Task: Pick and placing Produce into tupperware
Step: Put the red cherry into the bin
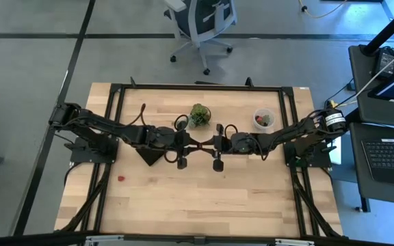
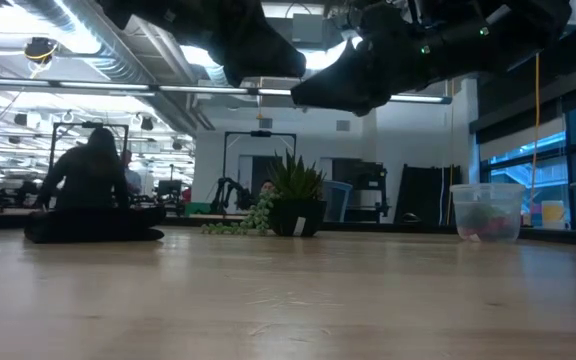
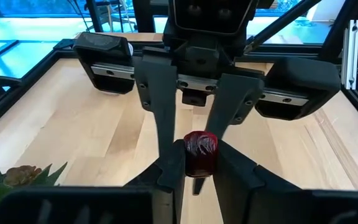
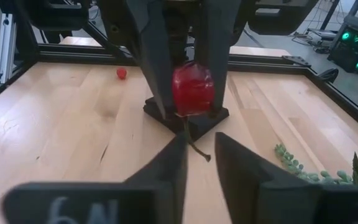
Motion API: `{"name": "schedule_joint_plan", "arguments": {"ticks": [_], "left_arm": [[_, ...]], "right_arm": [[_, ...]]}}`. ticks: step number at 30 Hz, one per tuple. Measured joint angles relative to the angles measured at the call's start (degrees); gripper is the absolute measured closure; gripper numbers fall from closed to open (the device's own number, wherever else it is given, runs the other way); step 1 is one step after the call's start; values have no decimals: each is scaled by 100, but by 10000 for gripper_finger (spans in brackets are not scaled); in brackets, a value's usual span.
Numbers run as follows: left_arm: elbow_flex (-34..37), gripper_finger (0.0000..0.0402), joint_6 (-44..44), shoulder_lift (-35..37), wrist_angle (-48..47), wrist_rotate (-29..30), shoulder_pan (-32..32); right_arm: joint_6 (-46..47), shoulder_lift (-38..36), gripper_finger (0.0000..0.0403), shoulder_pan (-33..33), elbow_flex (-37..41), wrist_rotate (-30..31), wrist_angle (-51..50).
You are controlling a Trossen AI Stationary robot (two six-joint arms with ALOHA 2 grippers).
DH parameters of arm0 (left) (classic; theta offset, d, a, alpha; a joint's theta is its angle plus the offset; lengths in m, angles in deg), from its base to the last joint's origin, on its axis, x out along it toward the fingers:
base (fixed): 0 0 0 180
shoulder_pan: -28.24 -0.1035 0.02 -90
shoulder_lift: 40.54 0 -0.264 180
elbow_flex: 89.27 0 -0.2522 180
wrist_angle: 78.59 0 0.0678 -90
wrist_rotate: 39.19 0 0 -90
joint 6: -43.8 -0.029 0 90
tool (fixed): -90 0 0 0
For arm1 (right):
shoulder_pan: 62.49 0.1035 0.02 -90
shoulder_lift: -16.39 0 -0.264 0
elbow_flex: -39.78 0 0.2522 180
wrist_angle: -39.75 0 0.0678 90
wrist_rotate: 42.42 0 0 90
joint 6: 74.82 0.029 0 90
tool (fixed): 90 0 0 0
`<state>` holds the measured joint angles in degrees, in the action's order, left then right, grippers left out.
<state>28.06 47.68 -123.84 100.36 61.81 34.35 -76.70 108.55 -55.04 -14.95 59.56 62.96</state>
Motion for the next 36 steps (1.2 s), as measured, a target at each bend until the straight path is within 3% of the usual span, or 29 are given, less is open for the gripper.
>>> {"name": "schedule_joint_plan", "arguments": {"ticks": [6,19,29,36], "left_arm": [[0,336,-2,0,5,17,0],[0,329,-176,2,3,-2,2],[0,224,-194,2,92,-24,2],[2,207,-432,289,81,190,21]], "right_arm": [[-141,2,393,0,1,-1,-24],[-5,2,399,0,2,-1,-37],[-10,4,401,0,2,10,-72],[-10,-3,402,-11,2,170,-203]]}}
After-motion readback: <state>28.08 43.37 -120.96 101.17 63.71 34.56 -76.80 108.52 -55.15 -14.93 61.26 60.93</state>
